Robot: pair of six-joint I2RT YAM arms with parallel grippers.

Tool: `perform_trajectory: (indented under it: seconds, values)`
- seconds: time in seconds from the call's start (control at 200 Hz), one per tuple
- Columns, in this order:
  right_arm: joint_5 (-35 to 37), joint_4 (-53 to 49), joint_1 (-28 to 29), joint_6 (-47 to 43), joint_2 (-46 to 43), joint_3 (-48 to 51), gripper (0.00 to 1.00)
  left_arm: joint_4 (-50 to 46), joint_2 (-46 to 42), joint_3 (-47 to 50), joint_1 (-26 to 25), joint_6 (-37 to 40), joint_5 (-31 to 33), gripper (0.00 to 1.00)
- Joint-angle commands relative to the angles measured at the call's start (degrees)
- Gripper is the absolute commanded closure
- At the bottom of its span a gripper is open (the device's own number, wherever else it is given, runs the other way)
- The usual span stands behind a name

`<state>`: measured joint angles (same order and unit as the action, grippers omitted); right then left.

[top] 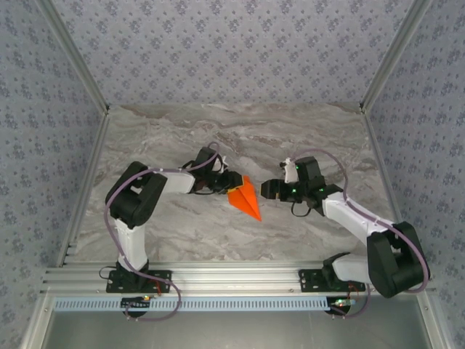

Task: Fold a paper plane with a square sheet of paper (fold left side to right side)
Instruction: Turn over the paper at the center of the table.

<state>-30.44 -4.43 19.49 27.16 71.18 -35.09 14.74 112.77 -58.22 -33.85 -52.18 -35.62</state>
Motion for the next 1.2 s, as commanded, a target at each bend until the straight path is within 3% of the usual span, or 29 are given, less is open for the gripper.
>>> perform_trajectory:
  seconds: [0.0,0.095,0.225,0.51,0.844,1.054,1.194]
  values:
    - [-6.98,4.18,-4.10,3.10,-3.50,2.93,0.24,5.15,1.37,-2.71,-0.31,-1.56,-2.87,0.86]
    - [-13.55,7.44,-8.32,5.12,-4.29,4.99,0.14,4.57,-1.45,-3.36,0.29,-0.46,-2.89,1.00]
    - [-20.96,13.12,-12.64,8.41,-4.29,6.88,0.00,3.16,-8.09,-3.67,2.41,-0.03,-2.96,1.00]
    - [-30.46,27.76,-12.11,17.14,-1.16,5.56,0.00,1.05,-18.20,-7.92,4.57,-1.94,-6.49,1.00]
    - [-30.82,42.47,-3.69,25.76,6.68,-0.08,0.01,4.09,-20.76,-10.60,3.28,-5.72,-8.99,1.00]
    - [-29.40,49.05,-1.84,30.51,8.79,-2.42,0.22,6.21,-20.83,-9.61,3.07,-7.41,-9.87,1.00]
    - [-30.21,49.25,-1.82,30.72,8.68,-2.83,0.49,7.54,-20.53,-9.04,2.95,-8.36,-10.57,1.00]
